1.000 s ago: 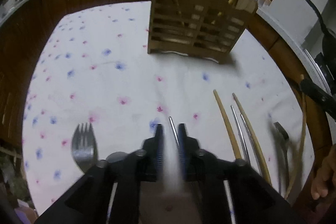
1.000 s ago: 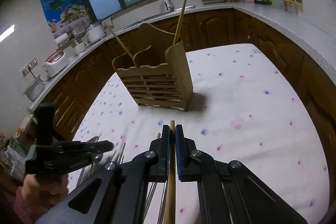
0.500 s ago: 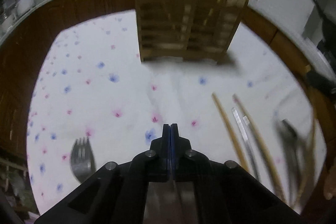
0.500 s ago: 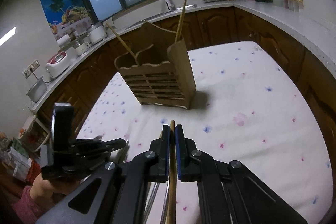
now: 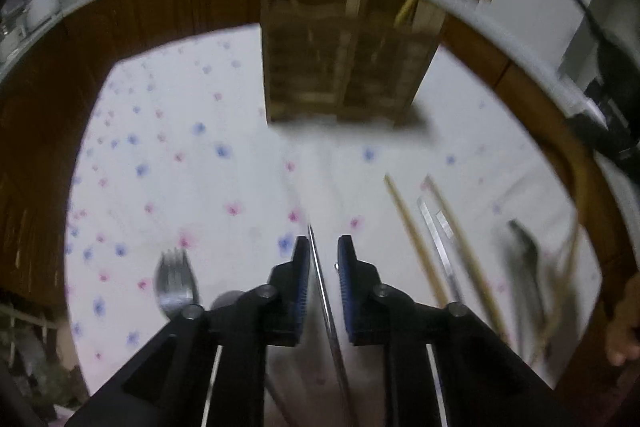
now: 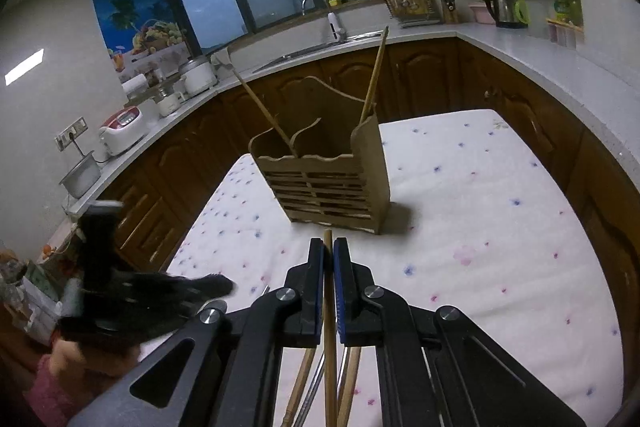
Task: Organize utensils
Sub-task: 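Lift both held chopsticks and carry them above the wooden holder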
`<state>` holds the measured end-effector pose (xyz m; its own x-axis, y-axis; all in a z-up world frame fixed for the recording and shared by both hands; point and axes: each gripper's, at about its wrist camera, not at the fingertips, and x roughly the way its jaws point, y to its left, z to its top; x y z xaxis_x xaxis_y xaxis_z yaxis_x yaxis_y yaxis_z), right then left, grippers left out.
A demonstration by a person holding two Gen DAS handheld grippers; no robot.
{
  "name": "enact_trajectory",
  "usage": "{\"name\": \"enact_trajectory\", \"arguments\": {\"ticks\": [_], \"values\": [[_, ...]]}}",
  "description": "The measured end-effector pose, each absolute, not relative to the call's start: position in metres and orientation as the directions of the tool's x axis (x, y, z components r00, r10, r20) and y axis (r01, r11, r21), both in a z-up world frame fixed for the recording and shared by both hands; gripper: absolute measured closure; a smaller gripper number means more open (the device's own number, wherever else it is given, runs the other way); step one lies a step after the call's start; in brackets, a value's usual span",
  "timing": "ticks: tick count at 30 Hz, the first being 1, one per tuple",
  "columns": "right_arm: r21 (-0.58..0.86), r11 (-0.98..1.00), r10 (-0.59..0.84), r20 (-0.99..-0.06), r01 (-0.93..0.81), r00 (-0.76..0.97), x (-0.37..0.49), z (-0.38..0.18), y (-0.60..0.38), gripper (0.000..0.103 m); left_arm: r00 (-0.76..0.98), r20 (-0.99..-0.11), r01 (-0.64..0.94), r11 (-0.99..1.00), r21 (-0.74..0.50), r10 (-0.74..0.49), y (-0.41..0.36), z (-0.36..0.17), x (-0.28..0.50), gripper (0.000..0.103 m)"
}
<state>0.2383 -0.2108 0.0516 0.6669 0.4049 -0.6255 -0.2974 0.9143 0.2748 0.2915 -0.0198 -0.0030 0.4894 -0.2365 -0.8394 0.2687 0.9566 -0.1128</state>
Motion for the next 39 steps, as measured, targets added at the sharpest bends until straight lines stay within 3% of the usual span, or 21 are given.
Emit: {"name": "enact_trajectory", "arguments": {"ticks": [7,9,16,26,39], "values": [[0.277,0.917,0.399,-0.639,-0.287,0.658,0.236,0.045,-0.217,0.098,0.463,-0.869,0.275,0.960,-0.046,-0.174,-0.040,-0.036,0.317,0.084],[0.279,0.918,0.397,-0.639,-0.283,0.659,0.237,0.045,-0.219,0.098,0.479,-0.865,0.289,0.957,-0.007,-0.151,-0.047,-0.038,0.318,0.096],[0.287,0.915,0.403,-0.631,-0.283,0.664,0.238,0.047,-0.221,0.098,0.523,-0.832,0.275,0.961,-0.040,-0.184,-0.034,-0.026,0.306,0.101],[0.284,0.912,0.408,-0.583,-0.295,0.702,0.234,0.071,-0.219,0.098,0.678,-0.632,0.288,0.927,-0.241,-0.375,0.014,0.058,0.248,0.101],[0.246,0.908,0.418,-0.504,-0.338,0.755,0.238,0.112,-0.204,0.098,0.791,-0.464,0.299,0.913,-0.278,-0.400,0.053,0.106,0.208,0.101]]}}
